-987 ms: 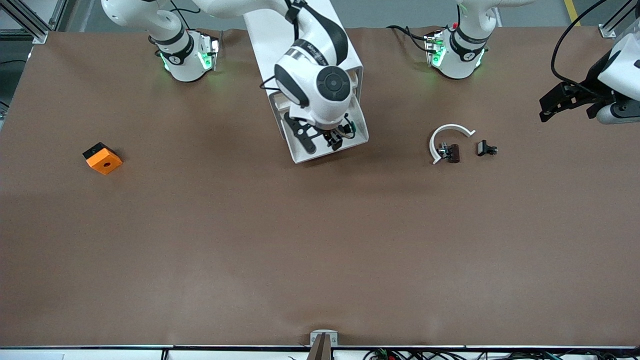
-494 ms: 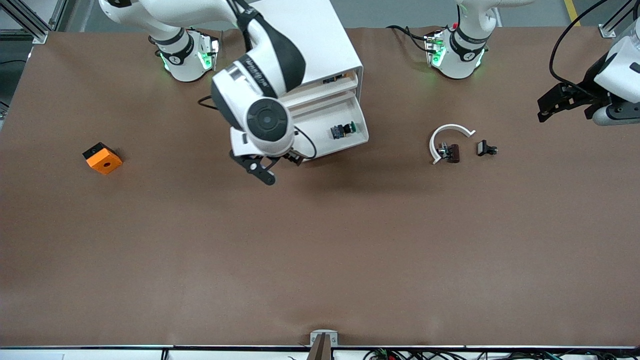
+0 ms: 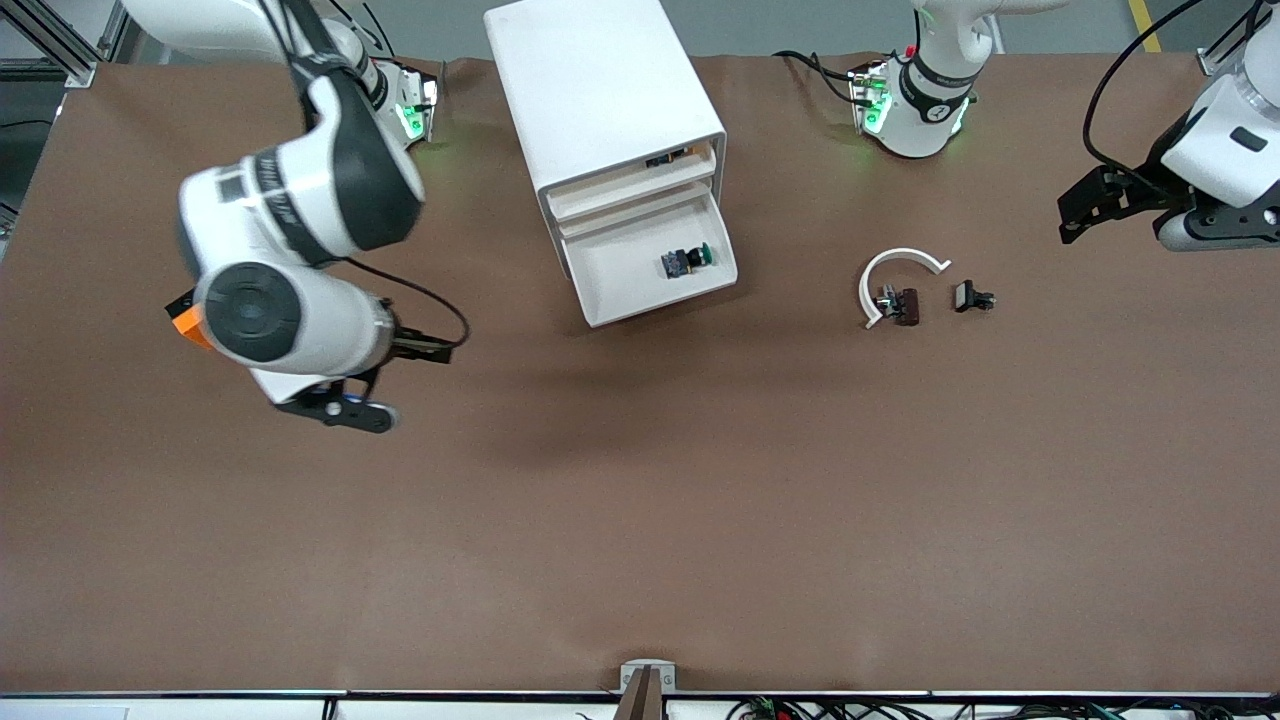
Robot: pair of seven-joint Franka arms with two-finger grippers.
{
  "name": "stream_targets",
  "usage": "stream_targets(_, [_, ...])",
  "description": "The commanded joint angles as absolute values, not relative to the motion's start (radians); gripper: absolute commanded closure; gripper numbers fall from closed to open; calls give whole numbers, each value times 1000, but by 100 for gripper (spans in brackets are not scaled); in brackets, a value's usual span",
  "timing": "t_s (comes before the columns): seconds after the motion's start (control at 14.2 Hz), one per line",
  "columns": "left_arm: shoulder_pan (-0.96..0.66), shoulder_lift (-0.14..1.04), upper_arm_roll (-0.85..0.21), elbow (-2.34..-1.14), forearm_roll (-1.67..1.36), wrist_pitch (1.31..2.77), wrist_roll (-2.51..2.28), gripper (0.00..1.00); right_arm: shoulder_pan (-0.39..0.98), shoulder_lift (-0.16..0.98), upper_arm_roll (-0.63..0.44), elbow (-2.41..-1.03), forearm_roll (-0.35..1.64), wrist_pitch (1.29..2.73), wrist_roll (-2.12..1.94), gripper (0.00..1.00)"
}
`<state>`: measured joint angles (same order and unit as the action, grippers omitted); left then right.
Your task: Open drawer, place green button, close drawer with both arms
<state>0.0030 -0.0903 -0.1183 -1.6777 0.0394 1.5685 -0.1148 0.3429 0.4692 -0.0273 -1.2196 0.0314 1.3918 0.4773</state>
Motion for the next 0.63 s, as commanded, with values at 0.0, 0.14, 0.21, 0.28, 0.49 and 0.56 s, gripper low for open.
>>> stream_targets(0.0, [14, -25, -170, -1686, 38, 1641, -120, 0, 258, 402, -6, -1233, 8, 1379, 291, 0])
stream_targets(0.14, [12, 53, -224, -1686, 37, 1683, -159, 0, 172, 368, -5, -1235, 8, 1345, 142, 0])
stream_targets(0.21, [12, 89, -254, -1686, 37, 1706, -214, 0, 131, 350, -5, -1236, 8, 1345, 73, 0])
stream_targets(0.28, [12, 131, -285, -1686, 37, 1730, -279, 0, 94, 342, -5, -1236, 8, 1344, 20, 0])
stream_targets(0.49, [-9, 245, -354, -1687, 37, 1782, -388, 0, 6, 318, -5, -1241, 8, 1339, -72, 0])
stream_targets(0.56, [-27, 274, -357, -1690, 37, 1801, -420, 0, -1, 314, -6, -1241, 6, 1341, -74, 0])
